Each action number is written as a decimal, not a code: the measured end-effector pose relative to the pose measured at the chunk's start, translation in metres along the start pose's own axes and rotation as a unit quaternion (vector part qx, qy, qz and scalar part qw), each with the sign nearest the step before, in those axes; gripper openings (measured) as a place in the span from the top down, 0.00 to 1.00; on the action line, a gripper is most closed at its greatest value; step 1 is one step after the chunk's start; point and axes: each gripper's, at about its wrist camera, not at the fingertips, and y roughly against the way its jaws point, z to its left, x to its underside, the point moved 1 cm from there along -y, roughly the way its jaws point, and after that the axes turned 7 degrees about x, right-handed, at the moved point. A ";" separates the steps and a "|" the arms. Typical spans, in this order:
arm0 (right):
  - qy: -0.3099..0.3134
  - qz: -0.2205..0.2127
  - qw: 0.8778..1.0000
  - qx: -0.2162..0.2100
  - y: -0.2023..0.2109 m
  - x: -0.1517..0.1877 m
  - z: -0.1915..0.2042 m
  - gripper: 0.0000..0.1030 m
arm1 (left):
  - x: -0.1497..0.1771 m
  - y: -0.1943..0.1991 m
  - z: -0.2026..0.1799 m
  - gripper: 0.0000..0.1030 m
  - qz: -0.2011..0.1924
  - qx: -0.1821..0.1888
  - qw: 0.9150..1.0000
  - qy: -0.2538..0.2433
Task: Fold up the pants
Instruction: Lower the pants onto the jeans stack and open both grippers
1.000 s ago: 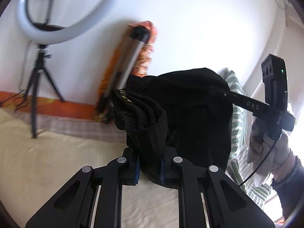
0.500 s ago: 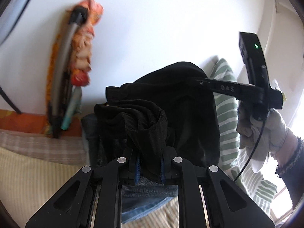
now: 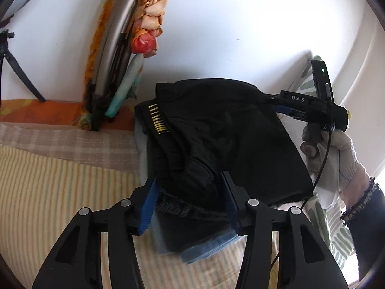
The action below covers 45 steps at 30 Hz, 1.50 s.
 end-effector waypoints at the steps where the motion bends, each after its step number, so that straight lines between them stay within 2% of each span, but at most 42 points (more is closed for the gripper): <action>1: -0.007 0.000 1.000 0.006 0.002 0.001 -0.002 0.42 | 0.001 0.004 0.001 0.52 -0.001 -0.001 1.000 -0.001; 4: -0.017 -0.003 1.000 0.013 0.008 0.007 -0.004 0.42 | -0.002 0.015 0.001 0.52 -0.009 -0.008 1.000 -0.010; 7: 0.000 -0.003 0.999 0.042 0.017 0.015 0.002 0.42 | -0.005 0.024 0.001 0.52 -0.011 -0.018 1.000 -0.017; 10: 0.008 0.001 0.999 0.050 0.027 0.022 0.005 0.40 | -0.008 0.036 0.002 0.51 -0.014 -0.026 0.999 -0.020; 12: -0.008 0.011 1.000 0.028 0.031 0.030 0.006 0.36 | -0.010 0.039 0.006 0.51 -0.017 -0.033 0.999 -0.021; 18: -0.034 0.044 0.998 -0.025 0.044 0.066 0.006 0.36 | -0.014 0.059 0.015 0.51 -0.026 -0.050 0.998 -0.024; 20: -0.026 0.058 0.998 -0.021 0.048 0.080 0.010 0.36 | -0.014 0.065 0.016 0.51 -0.029 -0.057 0.998 -0.029; 22: -0.018 0.063 0.998 -0.019 0.050 0.090 0.014 0.52 | -0.014 0.070 0.017 0.51 -0.030 -0.060 0.997 -0.029; 24: -0.017 0.061 0.998 -0.010 0.057 0.094 0.015 0.86 | -0.013 0.075 0.016 0.51 -0.032 -0.061 0.997 -0.029; 25: -0.018 0.060 0.998 -0.008 0.061 0.095 0.014 0.89 | -0.012 0.077 0.016 0.51 -0.033 -0.060 0.997 -0.030; 28: -0.045 0.074 0.996 -0.017 0.064 0.101 0.006 0.90 | -0.010 0.086 0.012 0.51 -0.035 -0.058 0.997 -0.036; 30: -0.030 0.077 0.997 0.002 0.068 0.102 0.009 0.89 | -0.009 0.090 0.010 0.51 -0.039 -0.059 0.997 -0.039; 31: -0.020 0.073 0.997 0.024 0.071 0.101 0.011 0.77 | -0.009 0.092 0.009 0.51 -0.037 -0.056 0.997 -0.038; 32: -0.015 0.067 0.996 0.056 0.076 0.102 0.012 0.60 | -0.008 0.096 0.008 0.51 -0.038 -0.055 0.997 -0.039; 33: -0.017 0.063 0.995 0.072 0.080 0.103 0.012 0.55 | -0.007 0.099 0.006 0.51 -0.037 -0.055 0.997 -0.039; 37: -0.046 0.037 0.996 0.063 0.109 0.108 0.014 0.51 | -0.003 0.116 0.001 0.51 -0.033 -0.045 0.997 -0.044; 39: -0.056 0.019 0.996 0.062 0.127 0.114 0.019 0.42 | -0.002 0.124 -0.002 0.51 -0.030 -0.042 0.997 -0.052; 42: -0.058 0.002 0.996 0.063 0.150 0.124 0.028 0.39 | 0.002 0.135 -0.007 0.51 -0.021 -0.036 0.997 -0.063; 45: -0.054 -0.013 0.996 0.072 0.173 0.134 0.040 0.38 | 0.006 0.147 -0.012 0.41 -0.017 -0.027 0.997 -0.070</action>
